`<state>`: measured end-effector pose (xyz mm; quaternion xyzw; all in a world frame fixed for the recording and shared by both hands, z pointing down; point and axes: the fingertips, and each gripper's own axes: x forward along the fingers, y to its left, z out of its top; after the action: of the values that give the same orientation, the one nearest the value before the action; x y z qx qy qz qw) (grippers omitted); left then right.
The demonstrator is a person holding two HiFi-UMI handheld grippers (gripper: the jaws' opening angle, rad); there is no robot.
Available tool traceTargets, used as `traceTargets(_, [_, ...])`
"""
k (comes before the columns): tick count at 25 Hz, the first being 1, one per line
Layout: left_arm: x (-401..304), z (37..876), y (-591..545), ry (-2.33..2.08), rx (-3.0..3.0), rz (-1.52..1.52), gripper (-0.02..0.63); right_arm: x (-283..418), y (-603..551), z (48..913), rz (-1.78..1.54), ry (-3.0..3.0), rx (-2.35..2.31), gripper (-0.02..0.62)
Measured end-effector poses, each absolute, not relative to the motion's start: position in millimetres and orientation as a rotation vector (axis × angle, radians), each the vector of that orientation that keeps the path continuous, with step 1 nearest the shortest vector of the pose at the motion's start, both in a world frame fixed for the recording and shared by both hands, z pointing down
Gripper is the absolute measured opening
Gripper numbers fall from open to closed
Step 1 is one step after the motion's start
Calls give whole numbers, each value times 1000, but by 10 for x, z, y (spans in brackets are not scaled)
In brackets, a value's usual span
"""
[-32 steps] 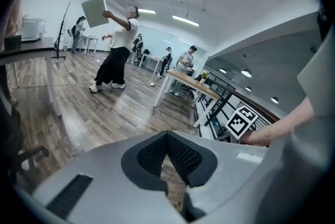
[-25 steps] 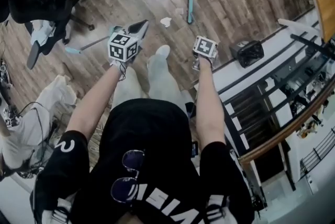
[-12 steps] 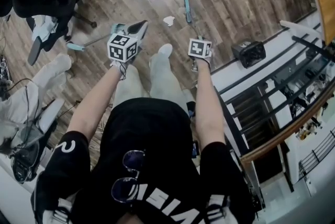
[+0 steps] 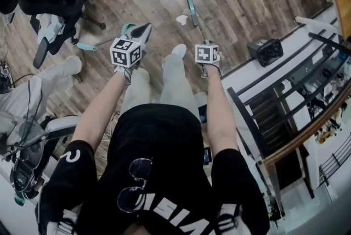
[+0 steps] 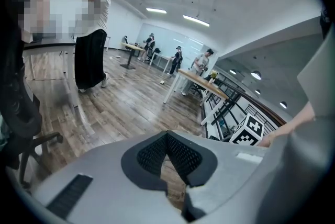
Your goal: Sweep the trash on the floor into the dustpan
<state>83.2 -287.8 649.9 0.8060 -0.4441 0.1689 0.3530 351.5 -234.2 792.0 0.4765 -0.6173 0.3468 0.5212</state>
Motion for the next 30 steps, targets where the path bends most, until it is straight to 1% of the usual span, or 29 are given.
traceTargets(12, [62,6482,-2291,-1177,2061,440,-3,2970,-1714,7861,790,-1477,1094,83])
traceTargets(17, [-248,6507,-2052,-1185,2059,447,-3,2689,-1387,7919,833,-1488,1091,83])
traceTargets(30, [-872,6561,-1498,-1167,2072,458,-3,2171,-676,7958,831,-1428,1128,83])
